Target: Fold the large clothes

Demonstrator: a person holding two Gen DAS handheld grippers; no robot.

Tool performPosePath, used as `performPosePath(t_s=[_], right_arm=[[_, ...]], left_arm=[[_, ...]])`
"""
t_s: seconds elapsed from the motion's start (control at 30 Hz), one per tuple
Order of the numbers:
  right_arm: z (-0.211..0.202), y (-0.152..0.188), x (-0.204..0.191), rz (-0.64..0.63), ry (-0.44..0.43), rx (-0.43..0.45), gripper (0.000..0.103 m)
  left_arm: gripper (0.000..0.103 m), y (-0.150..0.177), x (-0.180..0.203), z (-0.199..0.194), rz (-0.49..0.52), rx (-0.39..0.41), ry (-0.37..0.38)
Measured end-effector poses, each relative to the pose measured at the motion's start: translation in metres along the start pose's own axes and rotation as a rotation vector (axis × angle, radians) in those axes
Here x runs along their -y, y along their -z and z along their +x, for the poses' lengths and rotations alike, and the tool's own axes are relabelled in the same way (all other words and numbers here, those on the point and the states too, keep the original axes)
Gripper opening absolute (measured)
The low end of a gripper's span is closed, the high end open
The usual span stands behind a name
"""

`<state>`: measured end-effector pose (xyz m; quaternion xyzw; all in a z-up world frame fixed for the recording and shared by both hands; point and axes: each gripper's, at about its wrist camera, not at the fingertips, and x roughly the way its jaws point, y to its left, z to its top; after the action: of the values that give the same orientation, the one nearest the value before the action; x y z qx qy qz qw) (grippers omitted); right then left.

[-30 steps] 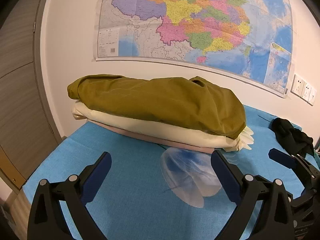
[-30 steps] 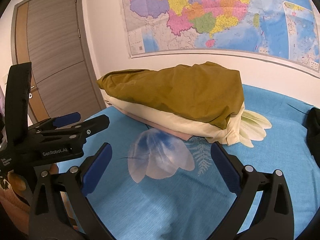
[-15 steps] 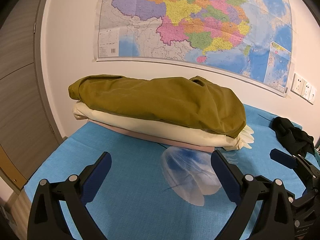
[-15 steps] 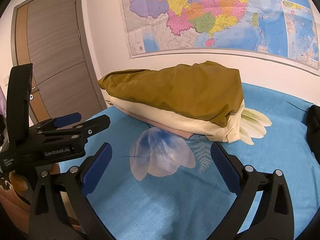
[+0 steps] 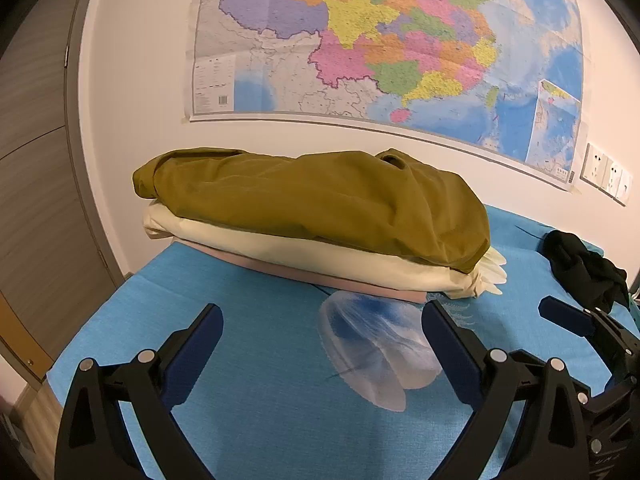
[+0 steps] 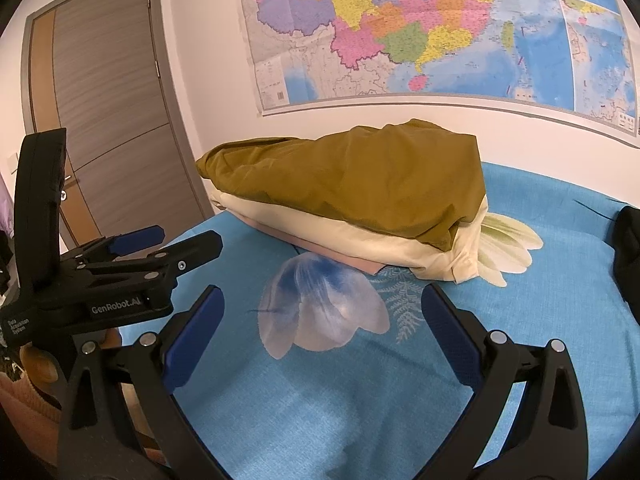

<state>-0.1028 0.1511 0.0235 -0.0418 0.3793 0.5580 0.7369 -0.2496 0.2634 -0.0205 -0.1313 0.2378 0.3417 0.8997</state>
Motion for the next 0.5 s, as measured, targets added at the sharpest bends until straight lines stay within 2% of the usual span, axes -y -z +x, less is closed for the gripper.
performPosePath(t_s=[0.5], right_arm=[[0.0003, 0.0018, 0.0031, 0.010, -0.003, -0.005, 0.097]], left_arm=[[0.096, 0.0018, 0.0023, 0.0043, 0.008, -0.007, 0.000]])
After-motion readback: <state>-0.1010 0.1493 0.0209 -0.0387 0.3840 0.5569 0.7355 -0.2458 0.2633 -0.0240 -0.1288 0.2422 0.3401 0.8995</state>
